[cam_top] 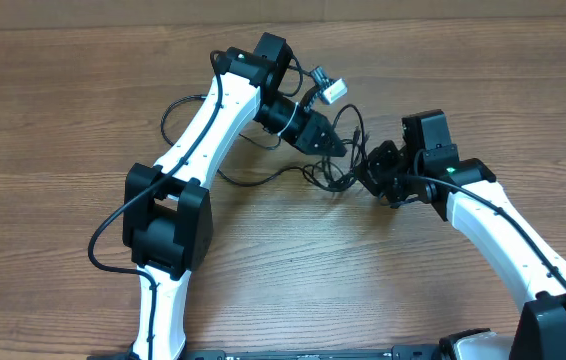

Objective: Untangle cables

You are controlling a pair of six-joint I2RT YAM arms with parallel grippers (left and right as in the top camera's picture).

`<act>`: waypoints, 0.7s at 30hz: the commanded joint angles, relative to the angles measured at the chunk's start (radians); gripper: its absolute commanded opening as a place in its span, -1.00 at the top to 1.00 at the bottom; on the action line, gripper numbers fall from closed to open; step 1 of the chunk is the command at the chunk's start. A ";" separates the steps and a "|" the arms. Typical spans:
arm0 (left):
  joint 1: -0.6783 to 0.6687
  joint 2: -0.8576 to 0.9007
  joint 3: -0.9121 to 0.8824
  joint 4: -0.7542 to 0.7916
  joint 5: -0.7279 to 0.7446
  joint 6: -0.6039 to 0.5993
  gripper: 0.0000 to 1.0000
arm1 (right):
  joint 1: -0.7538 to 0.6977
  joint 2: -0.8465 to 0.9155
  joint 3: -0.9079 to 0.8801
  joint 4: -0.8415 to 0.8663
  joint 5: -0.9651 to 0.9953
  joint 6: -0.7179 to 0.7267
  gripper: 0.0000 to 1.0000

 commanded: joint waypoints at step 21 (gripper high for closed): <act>0.010 -0.006 0.023 -0.031 -0.381 -0.163 0.92 | -0.114 0.004 0.015 -0.069 -0.125 -0.181 0.56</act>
